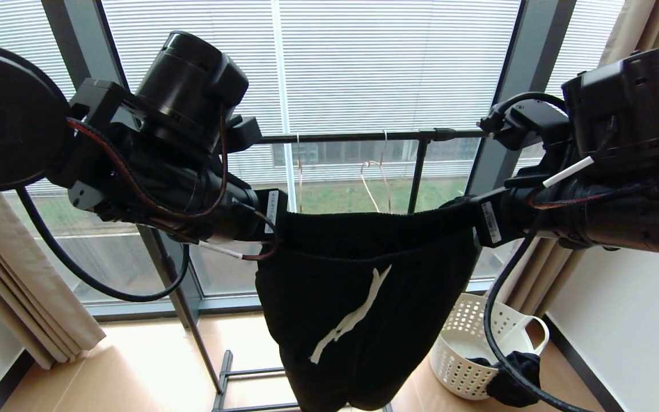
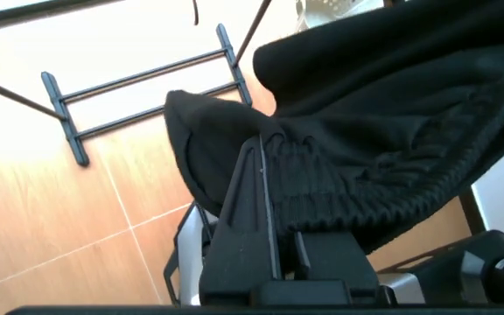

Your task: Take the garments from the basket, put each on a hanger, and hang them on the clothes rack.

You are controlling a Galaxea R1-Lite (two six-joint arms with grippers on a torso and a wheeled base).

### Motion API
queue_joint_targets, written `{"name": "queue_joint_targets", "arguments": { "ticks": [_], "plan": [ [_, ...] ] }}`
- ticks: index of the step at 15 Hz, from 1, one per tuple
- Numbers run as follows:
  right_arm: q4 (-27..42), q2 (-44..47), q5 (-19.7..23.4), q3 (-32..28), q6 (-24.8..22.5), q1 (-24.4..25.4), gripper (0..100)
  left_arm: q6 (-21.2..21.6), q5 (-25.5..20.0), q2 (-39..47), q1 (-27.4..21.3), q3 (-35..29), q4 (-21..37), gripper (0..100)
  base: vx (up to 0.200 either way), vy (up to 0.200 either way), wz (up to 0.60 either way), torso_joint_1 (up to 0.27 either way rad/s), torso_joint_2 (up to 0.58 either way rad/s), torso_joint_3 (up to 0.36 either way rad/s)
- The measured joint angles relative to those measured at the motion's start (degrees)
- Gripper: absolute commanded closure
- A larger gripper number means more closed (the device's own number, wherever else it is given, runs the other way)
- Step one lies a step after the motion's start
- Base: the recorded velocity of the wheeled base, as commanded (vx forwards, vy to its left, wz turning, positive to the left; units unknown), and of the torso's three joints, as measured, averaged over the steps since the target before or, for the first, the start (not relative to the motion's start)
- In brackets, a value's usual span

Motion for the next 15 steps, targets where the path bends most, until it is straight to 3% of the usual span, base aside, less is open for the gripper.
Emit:
{"name": "queue_joint_targets", "arguments": {
  "ticks": [2, 5, 10, 15],
  "plan": [
    [-0.06, -1.77, 0.54, 2.43, -4.18, 0.1, 100, 0.0, -0.02, 0.84, 0.13, -2.56, 0.0, 100, 0.0, 0.0, 0.0, 0.0, 0.0, 0.0],
    [-0.13, -4.72, 6.36, 7.3, -12.56, 0.1, 100, 0.09, -0.32, 3.55, 0.55, -9.12, 0.39, 100, 0.0, 0.0, 0.0, 0.0, 0.0, 0.0],
    [0.07, -8.11, 14.93, 12.37, -17.02, 3.68, 100, 0.12, -0.43, 9.61, 0.56, -20.83, 2.77, 100, 0.0, 0.0, 0.0, 0.0, 0.0, 0.0],
    [-0.09, -8.2, 16.45, 14.42, -16.98, 11.85, 100, 0.23, -0.43, 13.42, 0.04, -23.42, 3.01, 100, 0.0, 0.0, 0.0, 0.0, 0.0, 0.0]
  ]
}}
